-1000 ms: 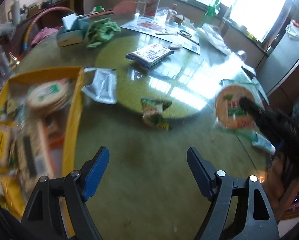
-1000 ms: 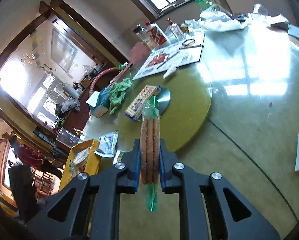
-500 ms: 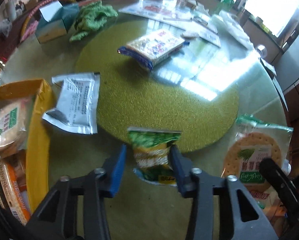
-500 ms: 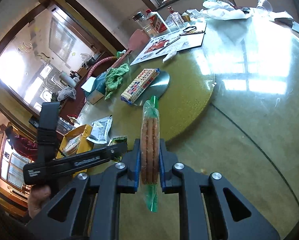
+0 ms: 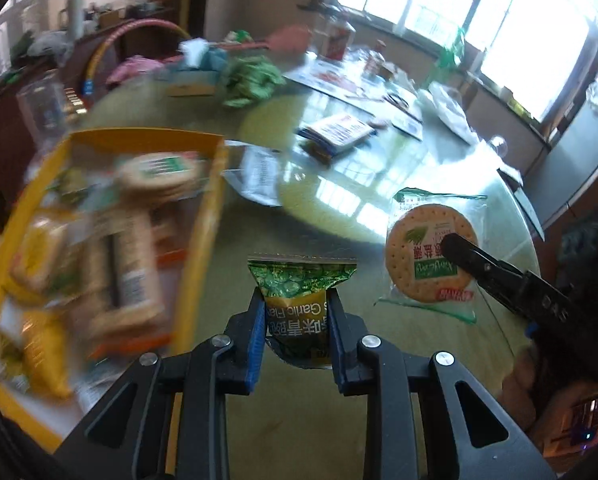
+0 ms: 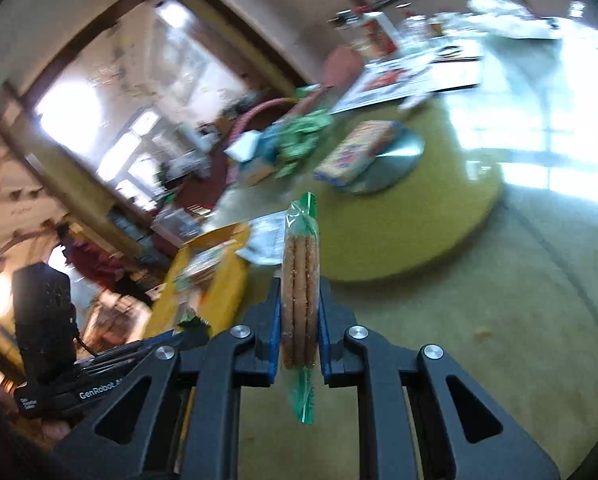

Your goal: Organize snacks

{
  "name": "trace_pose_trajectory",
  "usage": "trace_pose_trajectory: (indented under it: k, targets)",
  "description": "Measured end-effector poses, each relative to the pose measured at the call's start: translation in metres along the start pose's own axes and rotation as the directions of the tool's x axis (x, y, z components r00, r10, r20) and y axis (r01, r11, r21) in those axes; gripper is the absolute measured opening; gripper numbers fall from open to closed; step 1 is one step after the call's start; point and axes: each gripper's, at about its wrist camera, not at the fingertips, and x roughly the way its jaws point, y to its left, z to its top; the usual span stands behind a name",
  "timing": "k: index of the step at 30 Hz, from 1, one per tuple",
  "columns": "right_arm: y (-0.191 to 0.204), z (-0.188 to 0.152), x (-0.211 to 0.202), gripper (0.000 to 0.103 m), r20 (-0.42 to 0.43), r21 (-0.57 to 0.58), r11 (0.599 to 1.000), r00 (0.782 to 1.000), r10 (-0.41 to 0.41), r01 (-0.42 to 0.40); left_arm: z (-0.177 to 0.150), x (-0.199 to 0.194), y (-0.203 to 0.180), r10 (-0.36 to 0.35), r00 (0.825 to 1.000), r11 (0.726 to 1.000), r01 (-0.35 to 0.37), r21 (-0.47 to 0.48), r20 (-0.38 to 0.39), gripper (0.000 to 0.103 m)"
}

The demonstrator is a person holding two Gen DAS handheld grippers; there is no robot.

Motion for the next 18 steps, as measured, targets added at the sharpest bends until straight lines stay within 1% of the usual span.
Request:
trace_pose_trajectory:
  k: [2, 5, 8, 10, 12, 13, 14, 18]
  targets:
    - [0.012, -0.005, 0.007, 0.017, -0.033, -0.022, 0.997, 0.997, 0.069, -0.070, -0.009, -0.022, 0.022, 0.022, 0.999, 0.999, -0.020, -0.037, 0.042, 0.027]
    - [0.032, -0.014, 0.017, 0.017, -0.085, -0.053, 0.991, 0.989, 0.120, -0.125, -0.022, -0.046, 0.061, 0.082, 0.993, 0.993, -0.074, -0.092, 0.083, 0.027]
    - [0.064, -0.026, 0.022, 0.017, -0.139, -0.079, 0.980, 0.976, 0.169, -0.182, -0.033, -0.058, 0.102, 0.128, 0.987, 0.981, -0.113, -0.155, 0.092, 0.027]
    - [0.089, -0.036, 0.028, 0.017, -0.168, -0.087, 0.971, 0.964, 0.205, -0.221, -0.037, -0.061, 0.131, 0.165, 0.982, 0.968, -0.143, -0.208, 0.093, 0.027]
    - [0.113, -0.047, 0.040, 0.017, -0.204, -0.100, 0.960, 0.950, 0.236, -0.260, -0.040, -0.063, 0.148, 0.170, 0.981, 0.959, -0.142, -0.246, 0.095, 0.027]
    - [0.122, -0.052, 0.047, 0.017, -0.220, -0.107, 0.957, 0.945, 0.241, -0.269, -0.040, -0.063, 0.159, 0.166, 0.981, 0.953, -0.134, -0.271, 0.098, 0.027]
    - [0.131, -0.055, 0.056, 0.017, -0.239, -0.111, 0.955, 0.940, 0.244, -0.276, -0.041, -0.063, 0.163, 0.164, 0.982, 0.951, -0.132, -0.278, 0.097, 0.027]
    - [0.160, -0.064, 0.098, 0.017, -0.307, -0.093, 0.957, 0.922, 0.235, -0.275, -0.033, -0.059, 0.179, 0.172, 0.980, 0.949, -0.137, -0.286, 0.103, 0.027]
